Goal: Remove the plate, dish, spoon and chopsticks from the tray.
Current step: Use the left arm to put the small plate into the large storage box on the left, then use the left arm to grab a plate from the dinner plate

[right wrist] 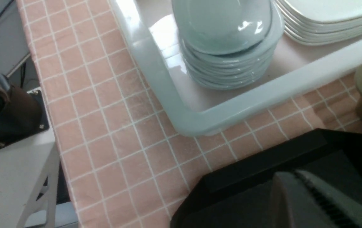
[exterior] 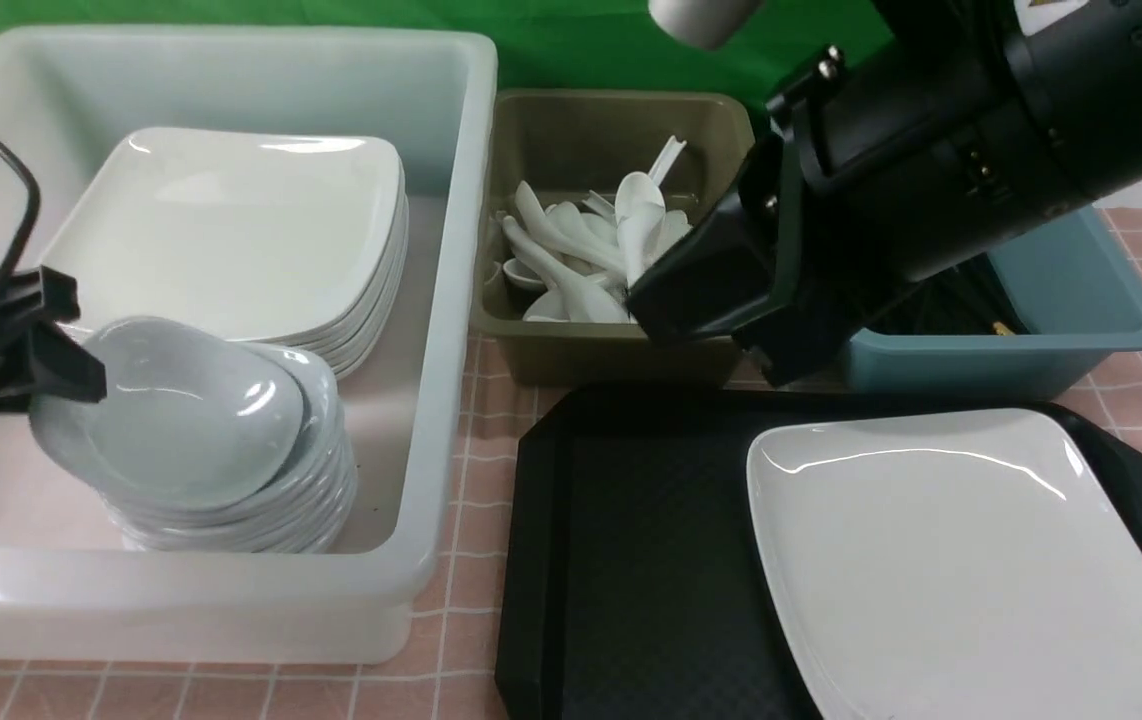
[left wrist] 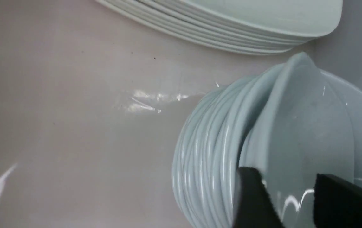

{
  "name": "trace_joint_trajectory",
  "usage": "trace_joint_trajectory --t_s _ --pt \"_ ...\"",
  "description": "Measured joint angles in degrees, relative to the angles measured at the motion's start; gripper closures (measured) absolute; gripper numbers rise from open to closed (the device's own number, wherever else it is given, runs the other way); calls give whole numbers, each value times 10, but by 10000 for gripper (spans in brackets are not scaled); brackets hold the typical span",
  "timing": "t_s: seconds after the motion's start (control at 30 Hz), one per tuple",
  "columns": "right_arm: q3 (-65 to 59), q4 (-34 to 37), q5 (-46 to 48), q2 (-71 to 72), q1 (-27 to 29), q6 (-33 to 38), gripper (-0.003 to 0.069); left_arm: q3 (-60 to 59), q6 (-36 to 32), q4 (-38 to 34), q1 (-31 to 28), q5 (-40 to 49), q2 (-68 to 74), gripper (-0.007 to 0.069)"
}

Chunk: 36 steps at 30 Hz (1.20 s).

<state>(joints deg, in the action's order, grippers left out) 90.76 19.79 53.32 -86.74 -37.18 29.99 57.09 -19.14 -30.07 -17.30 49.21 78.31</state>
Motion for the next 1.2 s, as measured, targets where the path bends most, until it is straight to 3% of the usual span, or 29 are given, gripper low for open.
trace_joint_trajectory --t_s 0.03,0.1,0.2,0.27,0.37,0.4,0.43,0.5,0.6,0.63,0.7,0.77,0.9,0.93,0.97,1.1,1.2 --pt "3 -29 13 1 5 -15 629 18 0 13 0 2 -1 239" --pt "6 -82 36 9 22 -51 629 62 11 31 0 20 -1 158" --pt "8 -119 66 23 52 -78 629 106 20 42 9 47 -1 146" --pt "8 -139 103 40 87 -88 629 139 38 64 39 61 -2 207" --pt "-16 -148 116 84 159 -102 629 178 74 89 178 53 0 481" --pt "-33 -150 114 99 182 -103 629 184 81 91 217 45 4 532" --pt "-37 -150 114 102 182 -104 629 184 83 91 227 44 6 542" --pt "-92 -150 111 141 221 -105 629 202 111 91 346 13 36 609" --pt "-155 -146 92 193 243 -105 629 240 144 99 469 -8 123 630" --pt "-159 -145 90 197 243 -105 629 243 144 101 469 -8 129 630" --pt "-199 -140 64 232 244 -105 629 297 165 120 531 -12 218 627" --pt "-210 -136 59 246 244 -105 629 319 171 129 548 -9 258 618" --pt "-221 -129 65 274 244 -102 629 419 221 157 571 19 384 503" --pt "-221 -129 65 274 244 -102 629 423 224 158 571 19 389 503" --pt "-221 -129 73 277 244 -96 629 451 242 174 571 24 425 431" --pt "-221 -129 84 277 244 -92 629 499 269 213 569 24 477 268" --pt "-222 -128 83 277 244 -89 629 516 272 216 569 19 505 186"
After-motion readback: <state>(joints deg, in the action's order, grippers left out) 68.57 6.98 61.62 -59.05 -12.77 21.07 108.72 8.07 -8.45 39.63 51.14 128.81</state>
